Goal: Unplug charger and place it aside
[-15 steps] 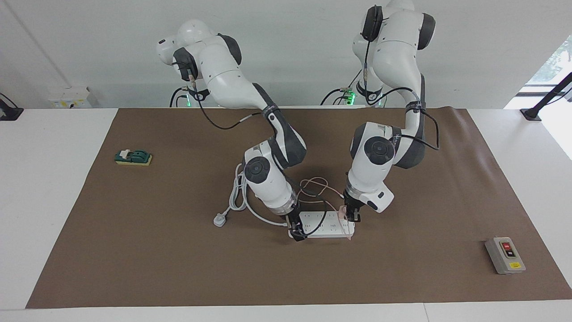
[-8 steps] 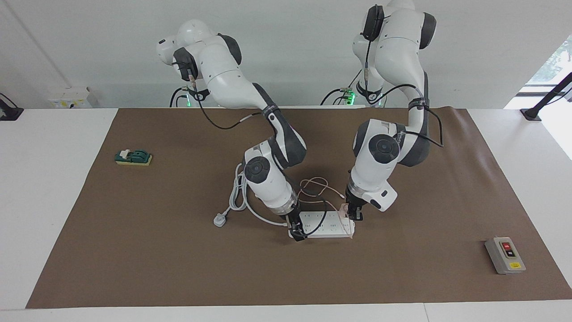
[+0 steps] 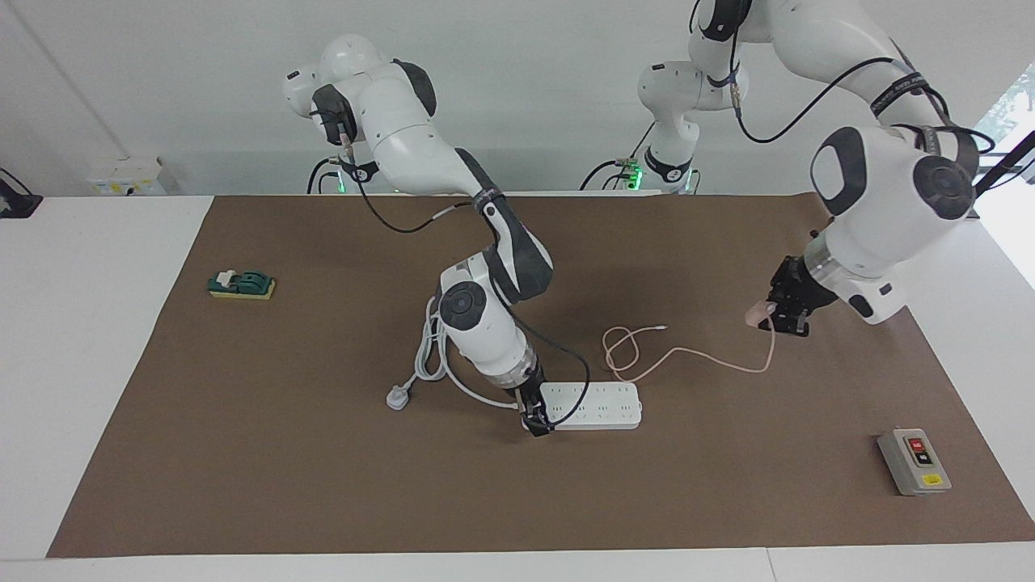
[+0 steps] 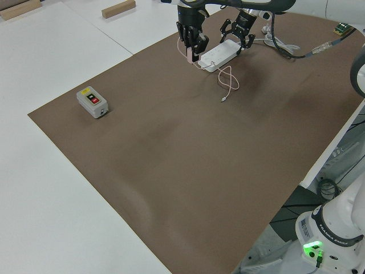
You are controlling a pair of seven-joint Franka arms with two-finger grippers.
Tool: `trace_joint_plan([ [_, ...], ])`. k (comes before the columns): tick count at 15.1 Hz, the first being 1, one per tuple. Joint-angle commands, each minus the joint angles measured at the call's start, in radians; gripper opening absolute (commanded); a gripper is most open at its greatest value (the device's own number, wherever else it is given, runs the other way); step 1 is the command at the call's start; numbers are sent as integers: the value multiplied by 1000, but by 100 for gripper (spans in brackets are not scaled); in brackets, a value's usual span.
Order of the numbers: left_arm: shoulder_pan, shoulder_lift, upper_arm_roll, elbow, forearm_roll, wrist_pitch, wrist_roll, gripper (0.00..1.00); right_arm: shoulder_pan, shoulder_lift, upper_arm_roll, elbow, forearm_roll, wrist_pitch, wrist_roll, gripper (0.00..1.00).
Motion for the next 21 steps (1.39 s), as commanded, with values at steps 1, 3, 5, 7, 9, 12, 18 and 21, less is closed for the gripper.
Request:
trace_joint_plan([
  [1, 108, -29, -5, -45, -19, -22, 213, 0, -35, -103, 5, -44, 17, -37, -12, 100],
  [3, 181, -30, -5, -45, -16, -29, 363, 0, -60, -144, 3, -44, 14, -79, -16, 100],
  [5, 239, -32, -4, -44, -4, -40, 485, 0, -80, -184, -2, -43, -3, -116, -38, 100],
  [7, 282, -33, -4, -47, -2, -37, 569, 0, -95, -227, -8, -44, -10, -146, -113, 100],
  [9, 279, -64, -5, -127, -2, 15, 613, 0, -150, -317, -8, -72, -74, -232, -279, 100],
  [12, 213, -117, -7, -257, -2, 104, 613, 0, -221, -435, -9, -164, -107, -298, -502, 100],
  [18, 118, -211, -7, -554, -4, 415, 611, 1, -330, -578, -9, -235, -213, -494, -876, 100],
  [21, 113, -199, -8, -513, -4, 403, 611, 100, -335, -623, -9, -236, -309, -586, -1039, 100],
])
